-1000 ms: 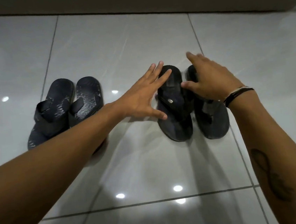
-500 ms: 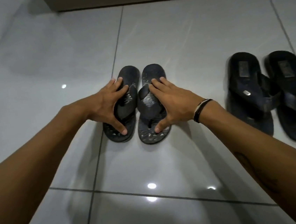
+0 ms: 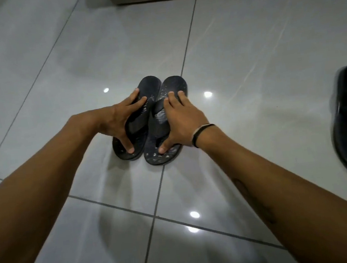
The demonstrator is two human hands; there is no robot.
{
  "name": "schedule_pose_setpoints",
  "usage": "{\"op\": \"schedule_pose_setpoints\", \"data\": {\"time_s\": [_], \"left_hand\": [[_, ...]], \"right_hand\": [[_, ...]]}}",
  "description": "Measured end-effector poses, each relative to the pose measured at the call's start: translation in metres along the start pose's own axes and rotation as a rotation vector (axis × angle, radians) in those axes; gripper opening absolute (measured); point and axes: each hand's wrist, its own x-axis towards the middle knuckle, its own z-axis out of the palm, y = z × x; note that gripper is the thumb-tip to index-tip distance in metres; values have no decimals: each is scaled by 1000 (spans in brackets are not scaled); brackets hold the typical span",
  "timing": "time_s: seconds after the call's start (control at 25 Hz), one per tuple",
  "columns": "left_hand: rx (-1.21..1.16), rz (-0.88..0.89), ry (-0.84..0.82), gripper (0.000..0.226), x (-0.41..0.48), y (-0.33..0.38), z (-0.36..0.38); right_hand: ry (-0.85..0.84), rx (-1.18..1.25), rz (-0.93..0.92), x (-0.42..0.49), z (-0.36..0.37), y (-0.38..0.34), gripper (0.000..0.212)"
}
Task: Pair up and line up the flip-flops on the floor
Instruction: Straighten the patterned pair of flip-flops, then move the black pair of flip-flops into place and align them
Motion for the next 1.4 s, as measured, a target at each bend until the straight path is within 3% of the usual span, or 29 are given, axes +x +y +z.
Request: {"op": "schedule_pose_setpoints", "data": {"time_s": [0.2, 0.52, 0.6, 0.72, 0.84, 0.96, 1.2, 1.28, 1.4], "left_hand": [[-16, -38, -8, 176, -6, -54, 5], [-43, -47, -6, 173, -14, -45, -1], [10, -69, 11, 175, -21, -33, -13], [108, 23, 154, 178, -23, -9, -51], [19, 244, 321, 163, 2, 54, -88], [-5, 422, 322, 155, 49, 169, -86], [-148, 601, 300, 147, 100, 382, 6], [-140, 635, 273, 150, 103, 428, 25], [-83, 584, 258, 154, 107, 465, 38]], "right_hand": [[-9, 12, 14, 34, 14, -47, 158], [-21, 34, -32, 33, 13, -44, 155], [57, 135, -95, 18, 3, -34, 152], [398, 326, -116, -15, -22, 14, 136], [557, 359, 38, -57, -60, 100, 106], [443, 265, 220, -110, -95, 186, 88], [175, 55, 554, -245, -111, 302, 113], [62, 21, 691, -298, -107, 331, 121], [-47, 136, 699, -341, -81, 347, 127]]}}
